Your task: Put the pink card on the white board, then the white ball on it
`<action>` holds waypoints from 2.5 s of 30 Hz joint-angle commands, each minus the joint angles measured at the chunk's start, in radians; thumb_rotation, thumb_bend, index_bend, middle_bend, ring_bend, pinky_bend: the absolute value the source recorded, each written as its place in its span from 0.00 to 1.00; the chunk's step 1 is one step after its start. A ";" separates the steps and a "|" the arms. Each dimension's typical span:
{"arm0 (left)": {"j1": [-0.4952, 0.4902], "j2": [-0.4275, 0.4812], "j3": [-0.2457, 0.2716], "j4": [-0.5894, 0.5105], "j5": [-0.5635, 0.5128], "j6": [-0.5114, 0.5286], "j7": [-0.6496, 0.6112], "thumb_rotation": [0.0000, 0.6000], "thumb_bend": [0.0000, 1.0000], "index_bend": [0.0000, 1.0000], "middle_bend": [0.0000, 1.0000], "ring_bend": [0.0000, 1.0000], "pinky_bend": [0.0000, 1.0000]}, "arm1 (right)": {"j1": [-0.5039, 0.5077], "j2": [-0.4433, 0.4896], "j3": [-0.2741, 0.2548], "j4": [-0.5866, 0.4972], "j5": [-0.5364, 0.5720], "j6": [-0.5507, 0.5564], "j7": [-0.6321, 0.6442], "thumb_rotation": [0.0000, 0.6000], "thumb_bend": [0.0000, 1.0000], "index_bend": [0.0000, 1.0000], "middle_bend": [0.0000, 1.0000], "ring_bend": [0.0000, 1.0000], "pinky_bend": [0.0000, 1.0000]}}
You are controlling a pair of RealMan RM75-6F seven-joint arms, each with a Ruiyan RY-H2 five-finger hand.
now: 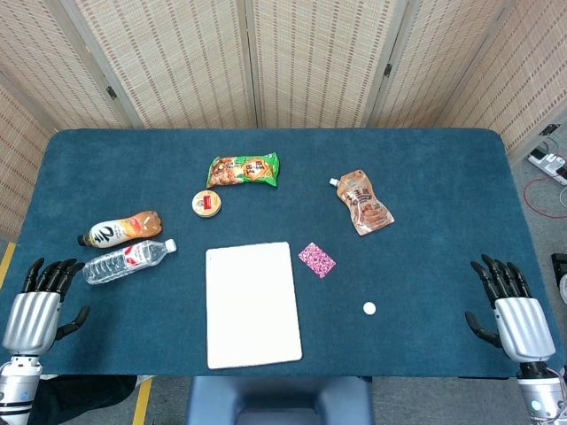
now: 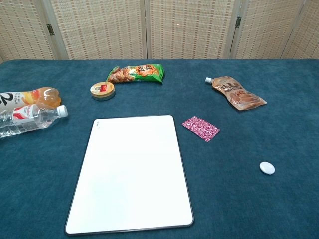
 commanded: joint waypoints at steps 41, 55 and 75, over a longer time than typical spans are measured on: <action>0.050 0.021 0.015 0.006 0.005 0.055 -0.038 1.00 0.36 0.20 0.18 0.17 0.00 | 0.652 -0.200 0.169 0.136 0.238 -0.808 -0.287 1.00 0.36 0.10 0.06 0.00 0.00; 0.059 0.025 0.011 0.009 -0.015 0.049 -0.035 1.00 0.36 0.20 0.18 0.17 0.00 | 0.808 -0.364 0.128 0.321 0.333 -0.934 -0.357 1.00 0.33 0.12 0.06 0.00 0.00; 0.068 0.026 0.013 0.011 -0.015 0.051 -0.039 1.00 0.36 0.20 0.18 0.17 0.00 | 0.891 -0.452 0.077 0.425 0.366 -0.946 -0.382 1.00 0.33 0.13 0.06 0.00 0.00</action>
